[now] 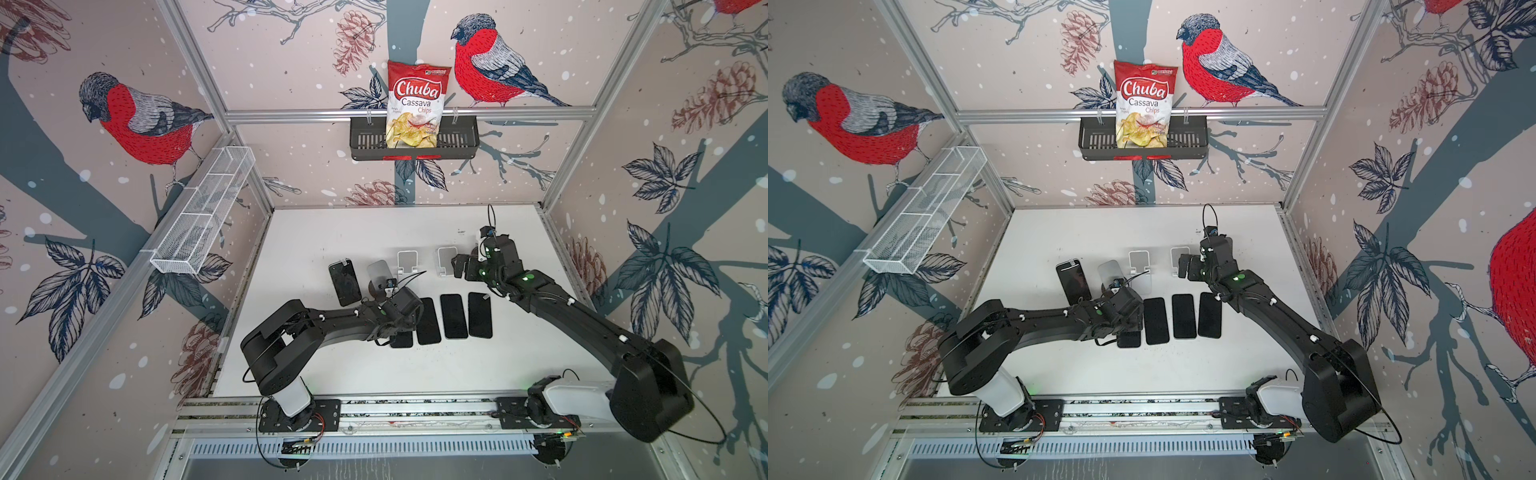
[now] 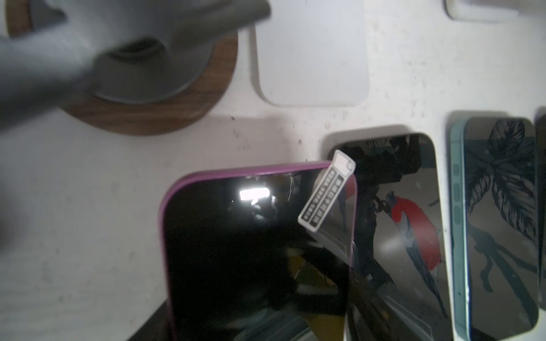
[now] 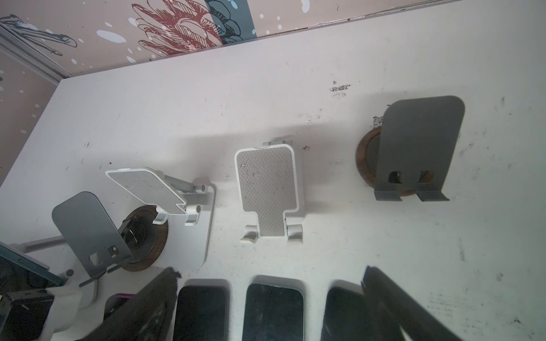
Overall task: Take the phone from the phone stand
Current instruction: 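Lower the pink-edged phone flat beside the black phones with the left gripper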
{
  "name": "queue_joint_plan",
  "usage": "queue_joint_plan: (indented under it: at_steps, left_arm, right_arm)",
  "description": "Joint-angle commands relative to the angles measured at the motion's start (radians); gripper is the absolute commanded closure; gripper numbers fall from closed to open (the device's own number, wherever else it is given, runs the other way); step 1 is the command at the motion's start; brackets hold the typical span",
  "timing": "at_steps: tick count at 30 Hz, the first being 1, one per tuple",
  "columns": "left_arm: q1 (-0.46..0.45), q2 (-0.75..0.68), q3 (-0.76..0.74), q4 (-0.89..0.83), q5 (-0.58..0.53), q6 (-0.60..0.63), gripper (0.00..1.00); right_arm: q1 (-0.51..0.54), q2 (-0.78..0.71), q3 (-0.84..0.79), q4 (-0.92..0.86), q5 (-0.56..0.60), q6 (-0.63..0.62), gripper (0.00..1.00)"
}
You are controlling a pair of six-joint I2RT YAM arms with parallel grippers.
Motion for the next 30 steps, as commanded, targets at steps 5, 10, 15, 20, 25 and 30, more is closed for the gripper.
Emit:
queue_joint_plan:
  at_steps: [5, 10, 15, 20, 25, 30]
  left_arm:
    - [0.006, 0.029, 0.001, -0.024, 0.038, -0.014, 0.39]
    - [0.006, 0.019, -0.002, -0.039, 0.029, -0.019, 0.37]
    - [0.006, 0.009, -0.006, -0.048, 0.023, -0.027, 0.35]
    - [0.006, 0.009, -0.006, -0.061, 0.018, -0.034, 0.34]
    - [0.006, 0.003, -0.011, -0.063, 0.015, -0.041, 0.32]
    - [0.006, -0.004, -0.013, -0.067, 0.012, -0.044, 0.31]
  right_arm:
    - [0.001, -0.008, -0.001, 0.009, 0.027, -0.012, 0.01]
    - [0.001, -0.013, -0.005, 0.011, 0.031, -0.014, 0.01]
    - [0.001, -0.016, -0.008, 0.012, 0.031, -0.016, 0.01]
    - [0.001, -0.019, -0.013, 0.014, 0.027, -0.014, 0.01]
    - [0.001, -0.028, -0.019, 0.018, 0.027, -0.016, 0.01]
    - [0.001, -0.034, -0.021, 0.020, 0.026, -0.016, 0.01]
